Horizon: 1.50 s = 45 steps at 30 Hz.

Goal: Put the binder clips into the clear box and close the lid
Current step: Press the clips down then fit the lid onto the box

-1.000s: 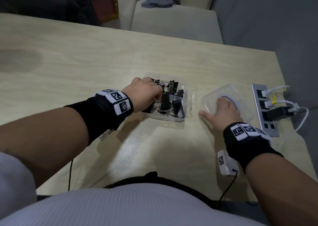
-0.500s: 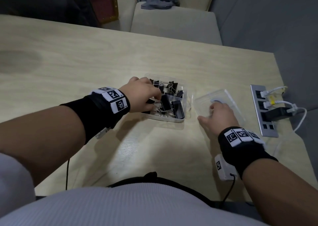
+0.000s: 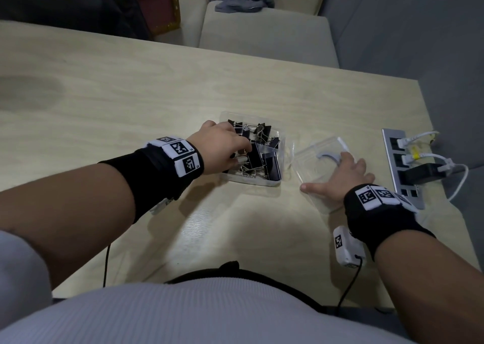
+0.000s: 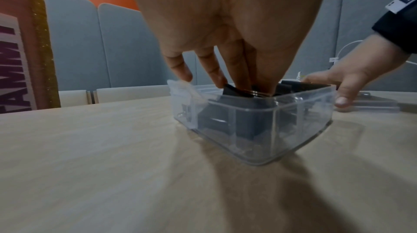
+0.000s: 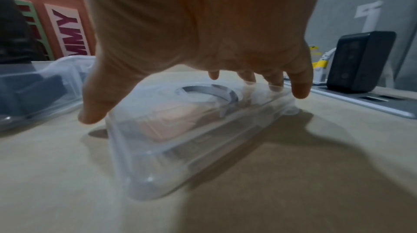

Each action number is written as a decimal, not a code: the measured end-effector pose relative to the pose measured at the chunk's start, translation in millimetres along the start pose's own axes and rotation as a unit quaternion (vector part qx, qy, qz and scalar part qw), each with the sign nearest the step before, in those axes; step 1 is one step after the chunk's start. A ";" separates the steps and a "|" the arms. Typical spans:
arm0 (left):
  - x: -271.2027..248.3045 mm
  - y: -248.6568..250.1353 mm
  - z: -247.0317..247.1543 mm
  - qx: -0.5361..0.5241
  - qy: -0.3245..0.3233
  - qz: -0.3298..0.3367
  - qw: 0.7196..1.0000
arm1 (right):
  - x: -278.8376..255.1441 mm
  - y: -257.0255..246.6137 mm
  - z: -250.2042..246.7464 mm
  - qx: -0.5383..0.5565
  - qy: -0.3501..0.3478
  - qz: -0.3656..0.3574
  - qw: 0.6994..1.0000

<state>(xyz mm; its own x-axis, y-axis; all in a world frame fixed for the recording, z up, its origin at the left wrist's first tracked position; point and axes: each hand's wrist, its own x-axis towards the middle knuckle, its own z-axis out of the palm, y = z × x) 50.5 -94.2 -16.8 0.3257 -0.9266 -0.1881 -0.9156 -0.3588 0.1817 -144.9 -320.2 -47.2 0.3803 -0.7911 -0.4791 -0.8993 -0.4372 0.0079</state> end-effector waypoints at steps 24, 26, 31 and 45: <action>-6.3 -19.6 -2.1 -0.045 0.097 -0.129 0.986 | -15.1 -6.0 6.6 0.018 0.030 0.014 0.999; -7.5 -21.8 -3.6 -0.044 0.102 -0.138 0.984 | -15.6 -6.0 0.6 0.061 0.045 0.019 0.997; -7.4 -28.0 -7.4 -0.075 0.112 -0.155 0.979 | -21.9 -23.6 -25.5 0.119 0.138 -0.063 0.981; -5.6 -22.2 -30.9 -0.222 0.046 -0.178 0.958 | -68.6 -97.5 -31.7 -0.088 0.089 -0.376 0.918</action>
<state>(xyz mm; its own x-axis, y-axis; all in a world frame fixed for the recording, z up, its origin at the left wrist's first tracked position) 76.3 -84.5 10.0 0.6368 -0.7351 -0.2324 -0.5591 -0.6479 0.5174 -76.5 -236.8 12.7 0.9227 -0.2887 -0.2556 -0.3258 -0.9382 -0.1164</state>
